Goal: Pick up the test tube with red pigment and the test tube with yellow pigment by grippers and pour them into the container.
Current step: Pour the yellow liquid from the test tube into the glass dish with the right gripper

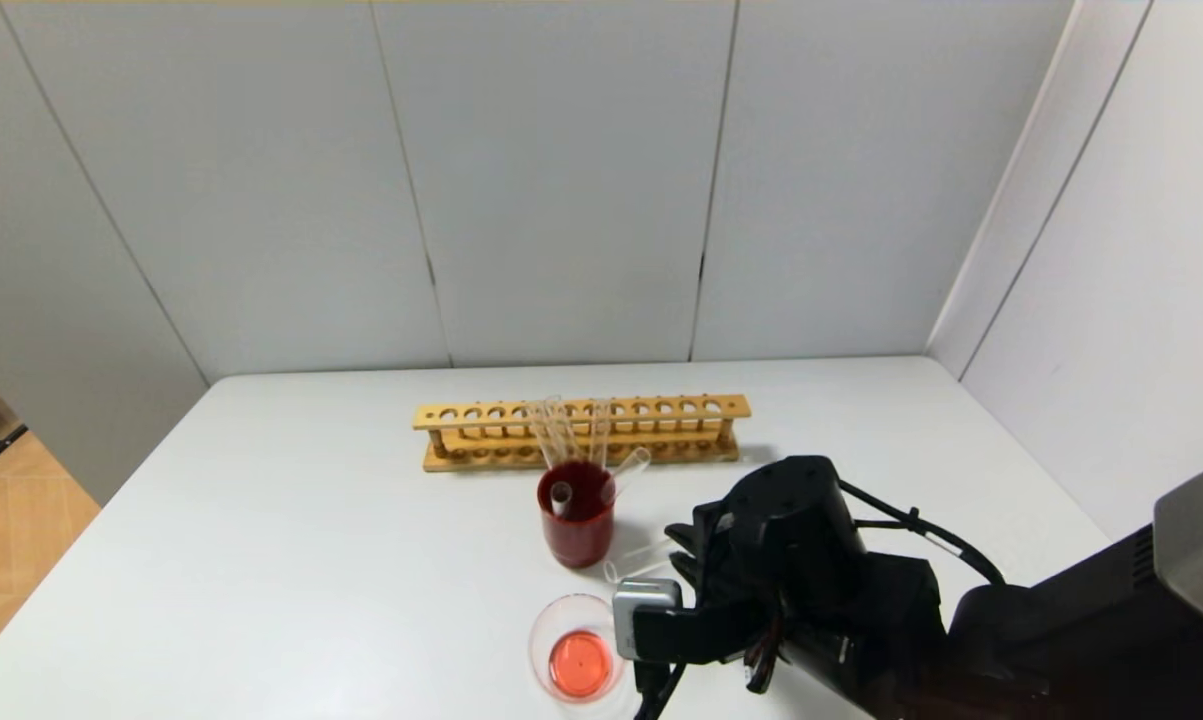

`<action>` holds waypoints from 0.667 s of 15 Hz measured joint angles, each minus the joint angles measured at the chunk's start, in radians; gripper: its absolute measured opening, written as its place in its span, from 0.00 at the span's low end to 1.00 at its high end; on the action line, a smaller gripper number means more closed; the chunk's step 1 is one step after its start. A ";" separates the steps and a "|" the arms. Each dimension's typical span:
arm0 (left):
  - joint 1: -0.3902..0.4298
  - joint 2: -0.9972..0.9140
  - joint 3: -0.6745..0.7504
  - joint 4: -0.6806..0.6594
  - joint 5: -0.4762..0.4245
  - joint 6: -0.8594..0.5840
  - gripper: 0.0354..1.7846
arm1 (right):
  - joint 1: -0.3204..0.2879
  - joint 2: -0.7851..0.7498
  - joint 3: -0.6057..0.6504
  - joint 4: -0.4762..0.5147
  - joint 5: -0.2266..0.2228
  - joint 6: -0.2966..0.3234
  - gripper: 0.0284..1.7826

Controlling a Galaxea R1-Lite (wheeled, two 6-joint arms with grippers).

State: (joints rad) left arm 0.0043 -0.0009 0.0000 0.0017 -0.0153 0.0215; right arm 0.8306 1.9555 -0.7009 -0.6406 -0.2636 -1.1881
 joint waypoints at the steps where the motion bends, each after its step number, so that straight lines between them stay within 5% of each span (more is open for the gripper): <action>1: 0.000 0.000 0.000 0.000 0.000 0.000 0.98 | 0.001 -0.002 -0.015 0.023 0.000 -0.016 0.17; 10: 0.000 0.000 0.000 0.000 0.000 0.000 0.98 | 0.027 0.023 -0.060 0.033 -0.050 -0.149 0.17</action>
State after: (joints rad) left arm 0.0043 -0.0009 0.0000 0.0017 -0.0153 0.0215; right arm 0.8577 1.9785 -0.7604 -0.6079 -0.3140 -1.3372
